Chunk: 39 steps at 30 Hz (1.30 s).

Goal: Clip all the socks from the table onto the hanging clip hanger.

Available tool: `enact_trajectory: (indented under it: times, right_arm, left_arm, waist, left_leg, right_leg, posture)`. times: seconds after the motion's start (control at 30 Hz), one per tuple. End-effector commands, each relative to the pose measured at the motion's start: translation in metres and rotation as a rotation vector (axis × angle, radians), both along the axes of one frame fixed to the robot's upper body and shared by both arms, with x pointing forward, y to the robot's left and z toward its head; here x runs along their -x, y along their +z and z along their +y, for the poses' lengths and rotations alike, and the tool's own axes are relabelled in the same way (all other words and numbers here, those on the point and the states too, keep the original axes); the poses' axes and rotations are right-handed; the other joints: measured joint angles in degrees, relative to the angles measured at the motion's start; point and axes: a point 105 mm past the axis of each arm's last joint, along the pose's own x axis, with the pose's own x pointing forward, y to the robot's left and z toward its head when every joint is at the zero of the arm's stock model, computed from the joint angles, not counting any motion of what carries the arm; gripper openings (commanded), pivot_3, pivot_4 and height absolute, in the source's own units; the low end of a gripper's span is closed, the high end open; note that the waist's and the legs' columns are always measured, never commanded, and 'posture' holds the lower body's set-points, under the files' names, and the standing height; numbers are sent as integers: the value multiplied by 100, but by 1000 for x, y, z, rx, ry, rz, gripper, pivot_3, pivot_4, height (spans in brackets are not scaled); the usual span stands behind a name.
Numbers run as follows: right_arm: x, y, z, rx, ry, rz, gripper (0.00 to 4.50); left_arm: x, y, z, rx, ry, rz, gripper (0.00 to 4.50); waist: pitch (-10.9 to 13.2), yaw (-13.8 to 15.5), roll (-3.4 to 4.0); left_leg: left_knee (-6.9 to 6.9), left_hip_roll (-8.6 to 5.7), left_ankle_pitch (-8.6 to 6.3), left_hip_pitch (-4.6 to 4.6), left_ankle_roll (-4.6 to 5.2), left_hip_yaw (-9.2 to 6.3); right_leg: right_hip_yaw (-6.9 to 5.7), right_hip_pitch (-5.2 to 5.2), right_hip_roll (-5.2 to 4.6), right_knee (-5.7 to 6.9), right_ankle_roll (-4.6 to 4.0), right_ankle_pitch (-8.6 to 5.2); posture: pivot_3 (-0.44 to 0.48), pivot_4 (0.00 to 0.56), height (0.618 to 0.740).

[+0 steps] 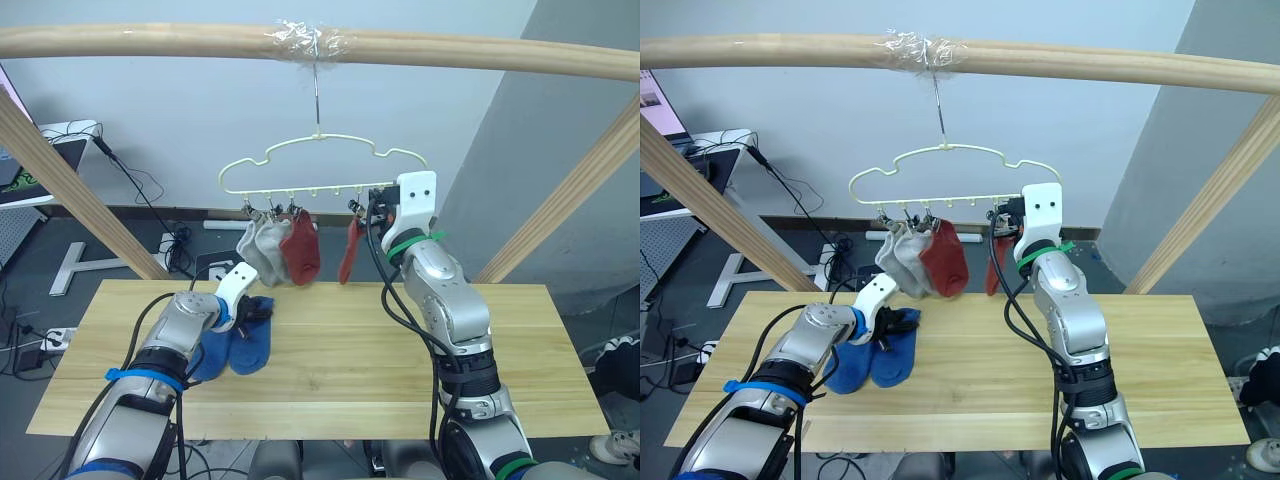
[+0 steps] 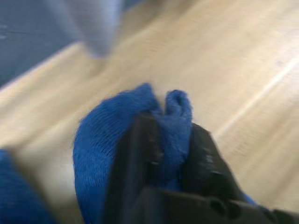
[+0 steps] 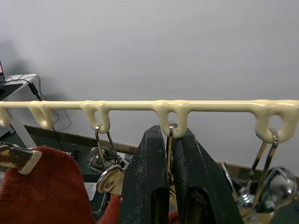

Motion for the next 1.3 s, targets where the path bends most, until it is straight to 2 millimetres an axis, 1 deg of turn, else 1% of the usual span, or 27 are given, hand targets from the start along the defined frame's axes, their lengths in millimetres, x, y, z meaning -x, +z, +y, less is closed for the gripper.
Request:
enact_trajectory:
  times: [0.03, 0.07, 0.1, 0.13, 0.17, 0.23, 0.3, 0.43, 0.5, 0.6, 0.7, 0.77, 0.87, 1.03, 1.3]
  right_arm:
    - [4, 17, 5, -16, 17, -58, 0]
    - [4, 17, 5, -15, 17, -58, 0]
    - [4, 17, 5, -16, 17, -58, 0]
    - [4, 17, 5, -16, 17, -58, 0]
    - [4, 17, 5, -17, 17, -58, 0]
    - [4, 17, 4, -17, 16, -58, 0]
    - [3, 17, 4, -17, 16, -57, 0]
    - [4, 17, 3, -15, 17, -57, 0]
    - [4, 18, 3, -15, 17, -58, 0]
    - [4, 19, 2, -14, 16, -58, 0]
    - [5, 18, 2, -14, 17, -54, 0]
    - [5, 18, 2, -14, 18, -52, 0]
    - [6, 17, 2, -15, 26, -46, 0]
    - [7, 17, 3, -14, 35, -40, 0]
    - [8, 14, 4, -15, 43, -18, 0]
  left_arm:
    - [5, 17, -19, 108, -72, -25, 18]
    - [6, 19, -21, 119, -81, -28, 18]
    - [8, 25, -28, 161, -100, -40, 18]
    - [11, 40, -46, 258, -153, -70, 18]
    - [15, 52, -59, 328, -195, -91, 18]
    - [18, 71, -82, 410, -242, -137, 18]
    - [17, 80, -96, 445, -253, -167, 18]
    - [25, 101, -136, 577, -312, -150, 18]
    - [25, 105, -145, 597, -319, -154, 18]
    - [11, 111, -153, 593, -262, -228, 18]
    - [-10, 119, -157, 584, -186, -313, 18]
    - [-16, 123, -160, 589, -167, -341, 18]
    - [-27, 133, -170, 612, -140, -389, 18]
    - [-34, 136, -177, 608, -125, -424, 18]
    - [-44, 142, -175, 595, -100, -464, 18]
  waist:
    - [0, 0, 0]
    - [0, 1, 0]
    - [0, 1, 0]
    - [1, 2, 0]
    - [1, 2, 1]
    - [1, 30, 1]
    - [1, 22, 1]
    - [1, -1, 1]
    - [1, -7, 1]
    - [1, -10, 1]
    - [1, -1, 1]
    - [1, 2, 1]
    - [1, 2, 1]
    - [1, 0, 1]
    - [1, -5, 1]
  left_leg:
    - [0, 0, 0, -1, 0, 0]
    - [0, 0, 0, -1, 0, -1]
    - [0, 1, 0, -1, 0, -1]
    - [0, 1, 0, -1, 0, -2]
    - [0, 2, 0, -2, 0, -3]
    - [0, 1, 0, -3, 0, -1]
    - [3, -1, 0, -5, 0, -1]
    - [2, -1, 0, -3, 0, 0]
    - [1, -1, 0, -2, 0, 0]
    - [1, 0, 0, -1, 0, 0]
    - [3, -2, 0, -1, 0, -1]
    - [4, -4, 0, -1, 0, 0]
    - [2, -4, 0, -3, 0, 1]
    - [1, -4, 0, -4, 0, 1]
    - [2, -4, 1, -4, -1, 1]
  right_leg:
    - [0, 0, 0, 0, 0, 0]
    - [-1, -1, 0, 0, 0, 0]
    - [-1, -1, 0, 0, 0, 0]
    - [-2, -1, 0, 0, 0, 0]
    - [-3, -1, 0, 0, 0, 0]
    - [0, -1, -2, 0, 0, 0]
    - [0, 0, -3, -3, 0, 0]
    - [2, 1, -1, -2, 1, 0]
    - [3, 1, 1, -2, 1, 0]
    - [3, 1, 3, -2, 1, 0]
    - [2, 2, 2, -1, 1, 0]
    - [3, 3, 1, -1, 1, 1]
    - [3, 3, 1, -5, 2, 0]
    - [3, 3, 0, -10, 2, 0]
    - [3, 3, 1, -9, 2, 0]
  posture:
    - [-46, 172, 705]
    - [-46, 172, 705]
    - [-46, 172, 705]
    - [-43, 169, 705]
    - [-43, 169, 705]
    - [-43, 169, 705]
    - [-46, 169, 705]
    - [-46, 169, 705]
    - [-61, 167, 705]
    - [-61, 167, 705]
    - [-61, 167, 705]
    - [-61, 167, 705]
    - [-61, 167, 705]
    - [-75, 164, 705]
    - [-80, 166, 705]
